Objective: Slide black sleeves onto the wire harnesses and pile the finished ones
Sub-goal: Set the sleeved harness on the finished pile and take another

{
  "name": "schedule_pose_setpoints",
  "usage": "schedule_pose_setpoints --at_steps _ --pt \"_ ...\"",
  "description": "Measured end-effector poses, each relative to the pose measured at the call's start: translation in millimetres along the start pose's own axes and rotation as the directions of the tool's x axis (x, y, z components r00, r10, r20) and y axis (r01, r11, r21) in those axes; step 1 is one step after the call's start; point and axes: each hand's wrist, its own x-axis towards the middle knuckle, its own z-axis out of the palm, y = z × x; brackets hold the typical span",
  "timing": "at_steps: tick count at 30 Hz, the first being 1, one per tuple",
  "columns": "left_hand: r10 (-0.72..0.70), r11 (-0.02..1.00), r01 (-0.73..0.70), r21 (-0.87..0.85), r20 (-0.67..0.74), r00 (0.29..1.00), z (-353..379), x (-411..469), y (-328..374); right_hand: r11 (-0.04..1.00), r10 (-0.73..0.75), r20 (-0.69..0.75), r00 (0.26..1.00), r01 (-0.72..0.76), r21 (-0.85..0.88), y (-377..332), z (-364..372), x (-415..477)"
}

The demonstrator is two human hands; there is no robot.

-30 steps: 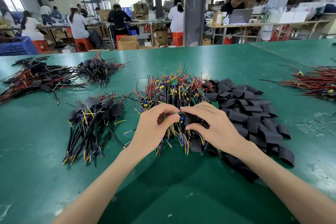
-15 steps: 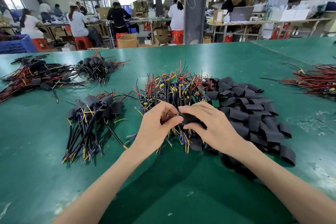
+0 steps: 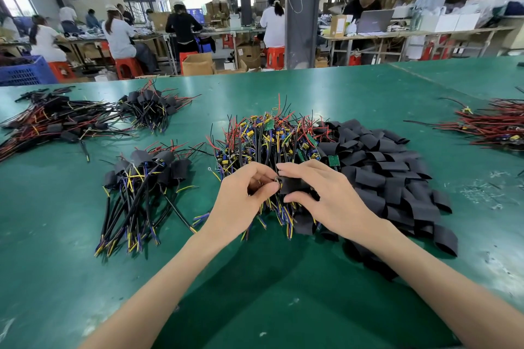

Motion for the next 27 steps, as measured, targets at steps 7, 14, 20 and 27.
schedule_pose_setpoints --at_steps 7,14,20,27 --pt "0.059 0.998 -0.056 0.041 -0.083 0.995 4.8 -2.3 1.1 0.992 0.087 0.033 0.996 -0.090 0.084 0.6 -0.7 1.7" --pt "-0.013 1.000 0.012 -0.019 -0.078 0.997 2.8 -0.5 0.0 0.989 0.108 0.002 0.994 -0.108 0.103 1.2 -2.3 3.2" --pt "-0.091 0.996 0.090 0.012 0.101 0.991 -9.0 6.5 -3.3 0.996 0.092 0.003 0.996 -0.092 0.016 -1.7 -3.1 1.7" --pt "-0.079 0.996 0.081 -0.034 0.075 0.994 -8.1 5.6 -3.3 0.993 0.115 0.019 0.993 -0.116 0.033 -3.0 -2.7 0.9"
